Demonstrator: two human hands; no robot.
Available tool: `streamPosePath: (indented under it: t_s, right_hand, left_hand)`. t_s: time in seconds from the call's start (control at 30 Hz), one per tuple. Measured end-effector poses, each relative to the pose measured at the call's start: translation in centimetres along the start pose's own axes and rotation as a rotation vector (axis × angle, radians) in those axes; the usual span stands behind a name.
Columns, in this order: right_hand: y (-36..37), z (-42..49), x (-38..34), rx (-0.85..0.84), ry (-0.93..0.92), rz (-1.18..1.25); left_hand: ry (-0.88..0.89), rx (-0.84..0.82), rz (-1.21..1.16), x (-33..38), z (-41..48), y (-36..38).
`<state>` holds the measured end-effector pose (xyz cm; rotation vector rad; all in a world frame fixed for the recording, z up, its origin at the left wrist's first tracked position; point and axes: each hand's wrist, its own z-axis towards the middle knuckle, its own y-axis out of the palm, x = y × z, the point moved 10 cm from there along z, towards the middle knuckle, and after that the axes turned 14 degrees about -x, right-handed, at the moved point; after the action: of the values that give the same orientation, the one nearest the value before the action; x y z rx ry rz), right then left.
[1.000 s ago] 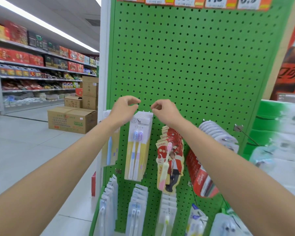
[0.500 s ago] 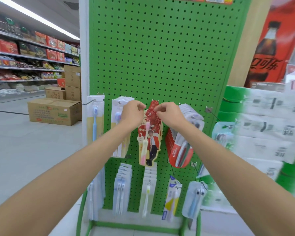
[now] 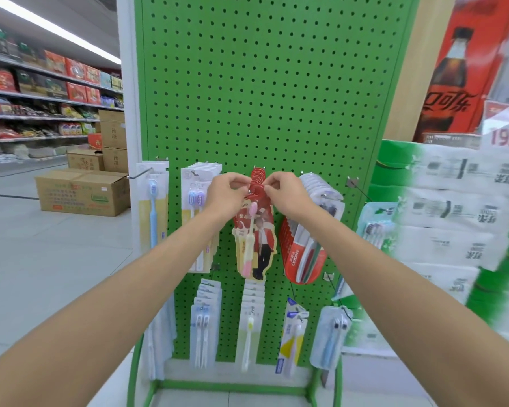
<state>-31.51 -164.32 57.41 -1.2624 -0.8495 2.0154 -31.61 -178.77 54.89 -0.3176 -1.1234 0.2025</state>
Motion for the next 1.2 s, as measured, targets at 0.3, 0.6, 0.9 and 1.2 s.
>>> streamPosePath:
  t_s: [0.3, 0.6, 0.9, 1.2]
  right_hand:
    - [0.1, -4.0, -0.9, 0.089, -0.013, 0.019]
    - [5.6, -8.6, 1.6, 0.168, -0.040, 0.234]
    - [11.9, -11.4, 6.7, 0.268, -0.046, 0.543]
    - [18.0, -11.8, 12.0, 0.050, 0.220, 0.755]
  left_hand:
    - [-0.060, 0.102, 0.008, -1.2, -3.0, -0.3]
    - [0.005, -0.176, -0.048, -6.3, -7.2, 4.2]
    - [-0.073, -0.249, -0.320, -15.5, -9.8, 7.5]
    - [-0.268, -0.242, -0.455, -20.8, -12.1, 8.3]
